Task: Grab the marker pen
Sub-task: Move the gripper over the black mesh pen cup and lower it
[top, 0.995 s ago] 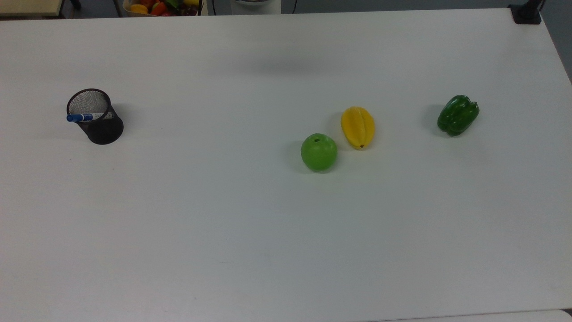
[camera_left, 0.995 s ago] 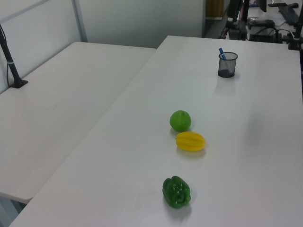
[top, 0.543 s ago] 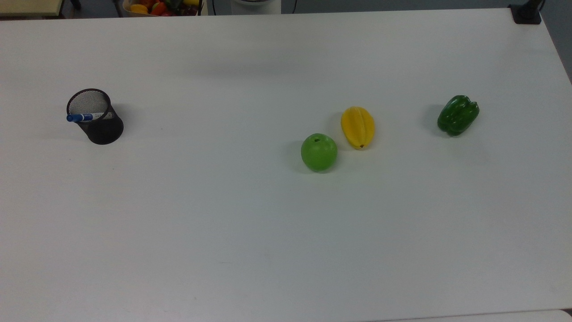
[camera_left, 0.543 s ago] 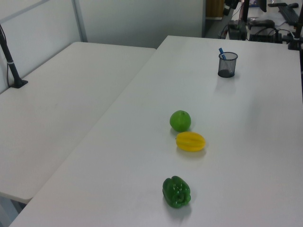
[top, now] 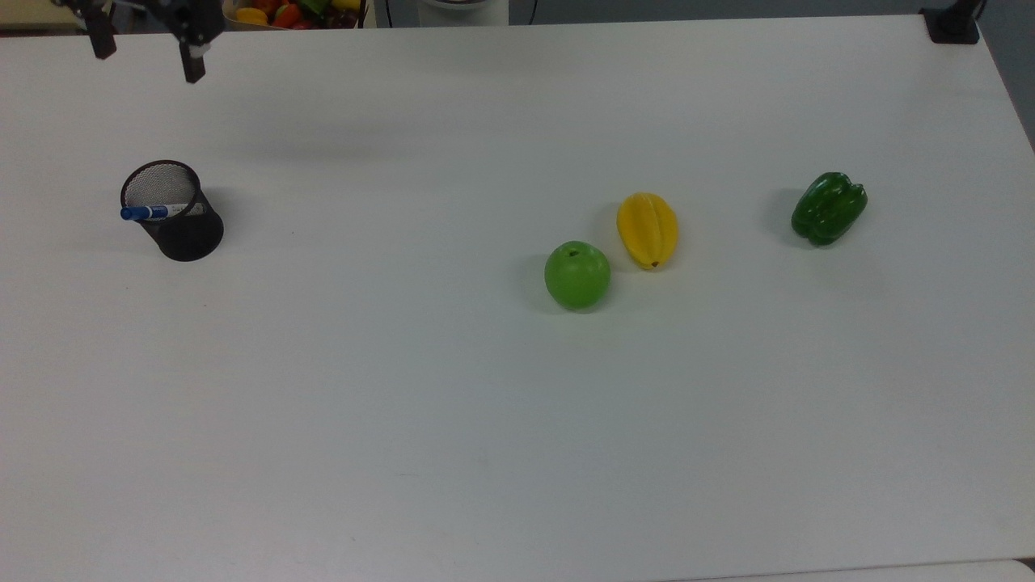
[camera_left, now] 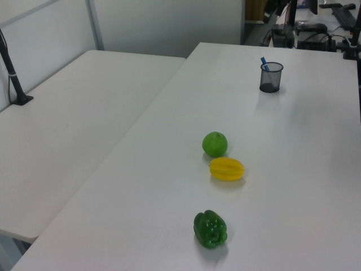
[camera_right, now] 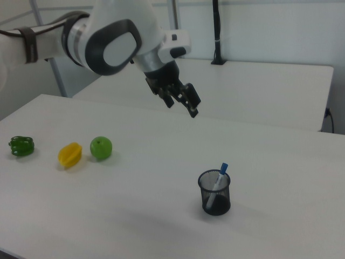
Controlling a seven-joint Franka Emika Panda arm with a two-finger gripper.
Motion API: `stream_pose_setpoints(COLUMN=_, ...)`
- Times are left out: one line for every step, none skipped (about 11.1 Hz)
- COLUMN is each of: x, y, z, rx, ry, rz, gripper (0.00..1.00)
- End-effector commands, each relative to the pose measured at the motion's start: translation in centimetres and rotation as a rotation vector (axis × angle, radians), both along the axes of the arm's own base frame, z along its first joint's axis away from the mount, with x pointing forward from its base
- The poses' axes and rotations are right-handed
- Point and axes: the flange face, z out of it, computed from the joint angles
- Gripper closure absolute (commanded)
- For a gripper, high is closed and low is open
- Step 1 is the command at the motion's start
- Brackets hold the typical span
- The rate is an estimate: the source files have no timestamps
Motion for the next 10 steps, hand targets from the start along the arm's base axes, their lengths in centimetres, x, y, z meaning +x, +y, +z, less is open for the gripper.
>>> stream_pose_setpoints(x=0.6, y=-1.7, z=-3.3, rx=-0.034, ry=-0.026, rz=-0.016, gripper=0.19)
stream_pose_setpoints(x=0.9, y=-2.0, z=-4.1, rx=-0.040, ry=-0.039, rz=-0.022, gripper=0.22)
stream_pose_setpoints(x=1.3, y=-2.3, z=-5.4, rx=-0.041, ry=-0.030, rz=-0.029, gripper=0.26)
stream_pose_setpoints(x=1.6, y=-2.5, z=-6.6, rx=-0.046, ry=-0.025, rz=-0.033, gripper=0.29)
stream_pose_setpoints(x=1.9, y=-2.9, z=-7.9, rx=-0.055, ry=-0.031, rz=-0.039, gripper=0.33)
stream_pose_setpoints(x=2.1, y=-3.1, z=-9.2, rx=-0.062, ry=-0.035, rz=-0.042, gripper=0.36)
stream_pose_setpoints(x=2.2, y=-3.8, z=-10.5, rx=-0.070, ry=-0.032, rz=-0.052, gripper=0.38)
stream_pose_setpoints(x=2.4, y=-4.3, z=-11.4, rx=-0.079, ry=-0.035, rz=-0.059, gripper=0.40)
stream_pose_setpoints(x=2.6, y=-4.8, z=-12.4, rx=-0.084, ry=-0.022, rz=-0.067, gripper=0.41)
stream_pose_setpoints(x=2.7, y=-5.3, z=-13.2, rx=-0.091, ry=-0.022, rz=-0.072, gripper=0.48)
